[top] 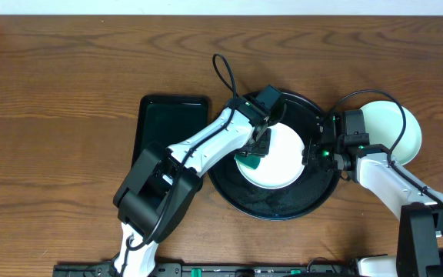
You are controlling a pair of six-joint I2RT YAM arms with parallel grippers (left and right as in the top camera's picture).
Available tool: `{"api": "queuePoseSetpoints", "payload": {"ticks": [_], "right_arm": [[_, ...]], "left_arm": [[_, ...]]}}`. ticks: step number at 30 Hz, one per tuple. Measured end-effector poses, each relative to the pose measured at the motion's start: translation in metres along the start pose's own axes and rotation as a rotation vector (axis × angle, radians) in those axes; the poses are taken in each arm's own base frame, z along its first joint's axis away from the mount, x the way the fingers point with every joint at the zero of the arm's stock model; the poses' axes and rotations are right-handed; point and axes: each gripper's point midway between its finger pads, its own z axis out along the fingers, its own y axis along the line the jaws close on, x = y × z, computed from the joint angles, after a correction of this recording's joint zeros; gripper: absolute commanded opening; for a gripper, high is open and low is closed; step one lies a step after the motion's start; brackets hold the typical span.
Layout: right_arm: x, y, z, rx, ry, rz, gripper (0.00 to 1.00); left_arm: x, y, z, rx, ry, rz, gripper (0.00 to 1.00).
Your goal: Clean dirty plates on tray and stack at the side
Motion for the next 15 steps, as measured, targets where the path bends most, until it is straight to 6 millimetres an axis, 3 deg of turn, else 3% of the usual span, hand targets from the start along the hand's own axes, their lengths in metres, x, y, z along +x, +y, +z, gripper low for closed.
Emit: {"api": "queuePoseSetpoints", "payload": {"ticks": [5, 8, 15], "right_arm": [[0.0, 0.0, 0.0, 0.0, 0.0, 0.0, 0.01], [0.0, 0.0, 0.0, 0.0, 0.0, 0.0, 0.01], [0.0, 0.0, 0.0, 0.0, 0.0, 0.0, 0.01]], "left_arm": [[0.0002, 0.0001, 0.0, -0.001, 0.001, 0.001, 0.37], [0.0002, 0.0, 0.0, 0.0, 0.001, 0.001, 0.23], [-0.0014, -0.0025, -0.0034, 0.012, -0.005, 0.001, 0.08]]}}
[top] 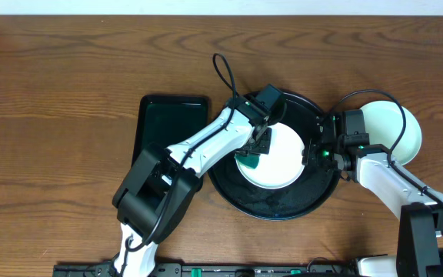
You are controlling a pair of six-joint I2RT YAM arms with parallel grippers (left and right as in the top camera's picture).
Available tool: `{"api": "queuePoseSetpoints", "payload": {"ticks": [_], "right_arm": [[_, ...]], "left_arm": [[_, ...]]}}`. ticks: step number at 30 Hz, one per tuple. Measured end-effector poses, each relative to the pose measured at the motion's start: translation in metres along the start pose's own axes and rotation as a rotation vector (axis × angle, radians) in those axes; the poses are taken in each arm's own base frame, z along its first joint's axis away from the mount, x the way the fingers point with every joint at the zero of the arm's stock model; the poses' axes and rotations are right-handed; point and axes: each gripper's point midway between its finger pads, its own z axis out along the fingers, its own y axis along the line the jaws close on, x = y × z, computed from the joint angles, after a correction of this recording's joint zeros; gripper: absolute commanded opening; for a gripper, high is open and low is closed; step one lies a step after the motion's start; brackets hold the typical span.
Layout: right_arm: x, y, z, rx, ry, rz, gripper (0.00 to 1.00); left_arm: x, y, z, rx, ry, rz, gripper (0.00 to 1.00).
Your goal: Clean dirty plates on tray and stack at the side
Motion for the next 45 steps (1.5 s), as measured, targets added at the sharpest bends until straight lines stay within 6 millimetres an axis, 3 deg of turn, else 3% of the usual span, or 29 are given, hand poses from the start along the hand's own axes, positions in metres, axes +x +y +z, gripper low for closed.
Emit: {"api": "queuePoseSetpoints", "payload": {"ticks": [26, 45], "right_arm": [[0.0, 0.0, 0.0, 0.0, 0.0, 0.0, 0.01], [0.0, 0.0, 0.0, -0.001, -0.002, -0.001, 0.01]], "left_arm": [[-0.005, -0.002, 0.012, 0.037, -0.06, 0.004, 0.07], [-0.001, -0.011, 0.016, 0.122, -0.009, -0.011, 0.08]]}}
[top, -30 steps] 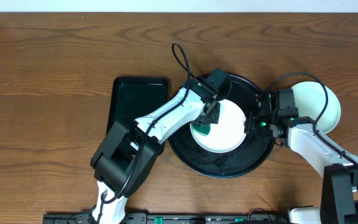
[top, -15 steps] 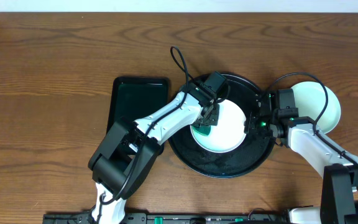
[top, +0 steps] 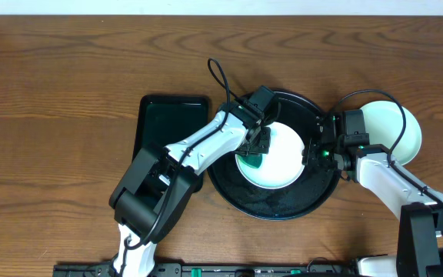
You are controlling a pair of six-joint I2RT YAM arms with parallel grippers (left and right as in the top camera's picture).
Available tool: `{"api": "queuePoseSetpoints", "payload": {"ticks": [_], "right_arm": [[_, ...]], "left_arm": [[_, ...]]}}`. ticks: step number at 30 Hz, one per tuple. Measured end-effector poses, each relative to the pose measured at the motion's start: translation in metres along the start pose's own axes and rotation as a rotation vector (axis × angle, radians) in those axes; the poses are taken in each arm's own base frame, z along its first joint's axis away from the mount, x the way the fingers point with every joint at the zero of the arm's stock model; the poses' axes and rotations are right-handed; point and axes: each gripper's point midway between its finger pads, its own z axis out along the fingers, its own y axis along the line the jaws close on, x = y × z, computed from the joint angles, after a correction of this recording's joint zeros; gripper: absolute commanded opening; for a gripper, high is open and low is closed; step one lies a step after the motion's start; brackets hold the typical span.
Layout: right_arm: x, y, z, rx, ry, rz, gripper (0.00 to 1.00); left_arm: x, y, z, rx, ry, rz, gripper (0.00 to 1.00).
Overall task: Clean dirty plates on tray and stack at the side
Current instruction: 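Scrub the white plate with the green sponge in circles, left gripper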
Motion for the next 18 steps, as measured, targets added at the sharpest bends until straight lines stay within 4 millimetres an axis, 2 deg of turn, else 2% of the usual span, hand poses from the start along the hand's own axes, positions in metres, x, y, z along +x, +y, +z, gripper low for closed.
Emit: {"api": "queuePoseSetpoints", "payload": {"ticks": [13, 18], "right_arm": [[-0.002, -0.006, 0.0, 0.033, -0.012, -0.001, 0.01], [-0.002, -0.006, 0.0, 0.034, -0.013, -0.003, 0.01]], "left_arm": [[0.005, -0.017, 0.002, 0.079, 0.028, 0.011, 0.07], [0.018, -0.04, 0.0, 0.171, 0.086, 0.032, 0.08]]}}
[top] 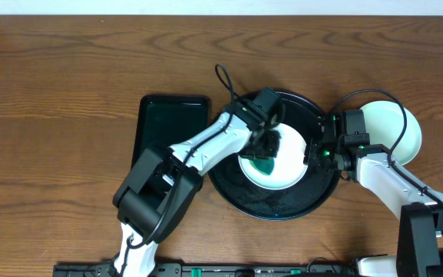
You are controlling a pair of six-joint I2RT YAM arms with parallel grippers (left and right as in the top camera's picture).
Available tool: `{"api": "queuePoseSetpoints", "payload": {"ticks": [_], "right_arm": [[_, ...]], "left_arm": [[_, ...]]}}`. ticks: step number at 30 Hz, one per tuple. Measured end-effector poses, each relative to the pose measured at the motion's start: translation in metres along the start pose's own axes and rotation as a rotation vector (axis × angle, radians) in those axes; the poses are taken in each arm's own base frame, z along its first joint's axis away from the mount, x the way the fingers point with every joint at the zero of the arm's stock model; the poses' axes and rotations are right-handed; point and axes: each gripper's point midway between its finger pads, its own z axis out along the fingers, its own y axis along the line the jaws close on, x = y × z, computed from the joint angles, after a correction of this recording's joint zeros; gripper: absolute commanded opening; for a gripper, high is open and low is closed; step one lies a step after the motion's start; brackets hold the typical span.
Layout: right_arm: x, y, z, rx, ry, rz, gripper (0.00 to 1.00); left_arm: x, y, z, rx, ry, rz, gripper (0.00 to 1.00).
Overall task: Clean dirty plates on tray and stack at the side
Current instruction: 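Scrub the white plate with the green sponge in circles, left gripper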
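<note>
A white plate (283,160) lies in the round black tray (275,201) at mid-table. My left gripper (266,154) reaches over the plate and presses a green sponge (263,165) on its left part; the fingers look shut on the sponge. At the plate's right rim my right gripper (311,153) is shut on the plate's edge, holding it steady. A second white plate (404,131) rests on the table to the right of the tray, partly under the right arm.
A dark rectangular tray (168,127) lies on the wooden table left of the round tray, under my left arm. Cables loop above both wrists.
My left gripper and the green sponge have shifted right, toward the plate's middle. The right gripper and the plate have stayed put.
At the two oldest moments my left gripper held the sponge on the plate's left edge while the right gripper gripped its right rim. Then the sponge sat slightly further left and up. Now it is nearer the plate's centre, the right gripper unmoved throughout.
</note>
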Motion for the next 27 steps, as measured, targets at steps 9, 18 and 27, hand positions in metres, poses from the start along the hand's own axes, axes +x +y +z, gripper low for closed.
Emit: {"api": "queuePoseSetpoints", "payload": {"ticks": [9, 18, 27], "right_arm": [[0.0, 0.0, 0.0, 0.0, 0.0, 0.0, 0.01], [0.0, 0.0, 0.0, 0.0, 0.0, 0.0, 0.01], [0.0, 0.0, 0.0, 0.0, 0.0, 0.0, 0.01]], "left_arm": [[0.005, -0.03, -0.031, 0.05, -0.05, 0.077, 0.08], [-0.016, -0.009, -0.063, -0.11, -0.21, 0.083, 0.07], [-0.013, 0.012, -0.053, -0.195, -0.207, 0.07, 0.08]]}}
